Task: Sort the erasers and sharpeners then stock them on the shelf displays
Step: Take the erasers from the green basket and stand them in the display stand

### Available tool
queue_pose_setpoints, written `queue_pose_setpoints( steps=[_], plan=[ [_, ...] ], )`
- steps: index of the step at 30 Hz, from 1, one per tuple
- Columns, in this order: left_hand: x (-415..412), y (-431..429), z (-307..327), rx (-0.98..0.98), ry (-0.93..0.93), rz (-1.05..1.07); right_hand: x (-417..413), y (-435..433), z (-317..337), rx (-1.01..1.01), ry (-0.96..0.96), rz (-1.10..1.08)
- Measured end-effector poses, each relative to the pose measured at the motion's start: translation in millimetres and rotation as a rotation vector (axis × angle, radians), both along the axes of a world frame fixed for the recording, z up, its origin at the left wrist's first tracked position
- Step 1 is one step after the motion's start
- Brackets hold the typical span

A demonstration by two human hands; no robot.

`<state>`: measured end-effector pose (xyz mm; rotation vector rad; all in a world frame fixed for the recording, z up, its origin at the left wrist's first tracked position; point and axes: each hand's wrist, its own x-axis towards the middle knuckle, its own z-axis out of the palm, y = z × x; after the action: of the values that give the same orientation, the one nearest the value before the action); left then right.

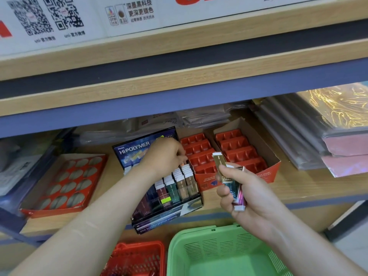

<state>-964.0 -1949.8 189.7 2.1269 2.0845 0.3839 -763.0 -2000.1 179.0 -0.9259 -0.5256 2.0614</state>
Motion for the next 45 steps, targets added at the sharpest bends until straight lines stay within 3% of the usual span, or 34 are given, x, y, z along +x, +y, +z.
queue_pose_setpoints(
  steps=[3, 6, 10, 13, 15, 20, 29, 34, 45],
  plan=[
    [3.8, -13.9, 9.2, 0.095, -0.261, 0.101, -0.6, -1.1, 0.3, 0.035, -0.033, 0.039],
    [20.3, -41.4, 20.3, -0.016, -0.829, 0.128, -4.8, -3.9, 0.6, 0.108, -0.065, 0.101],
    [33.4, -70.9, 14.5, -0.135, -1.002, 0.131, -12.5, -10.0, -2.0, 0.248, -0.206, 0.183],
    [26.8, -80.6, 9.9, -0.088, -1.216, 0.196, -17.6, -12.8, -3.2, 0.273, -0.241, 0.204],
    [12.5, -86.0, 13.7, 0.032, -1.276, 0.275, -20.3, -12.9, -2.4, 0.197, -0.163, 0.184],
    [-34.4, -100.4, 27.9, 0.242, -1.016, 0.353, -22.5, -14.1, 2.6, 0.069, 0.029, 0.198],
    [-62.6, -120.1, 7.8, 0.324, -0.662, 0.332, -37.6, -20.1, -9.1, 0.103, -0.181, 0.202],
    [-78.6, -111.9, 0.6, 0.384, -0.598, 0.404, -41.1, -22.8, -11.5, 0.054, -0.134, 0.239],
    [-82.9, -83.4, -5.4, 0.301, -0.433, 0.315, -35.8, -15.3, -20.3, 0.064, -0.146, 0.291]
  ],
)
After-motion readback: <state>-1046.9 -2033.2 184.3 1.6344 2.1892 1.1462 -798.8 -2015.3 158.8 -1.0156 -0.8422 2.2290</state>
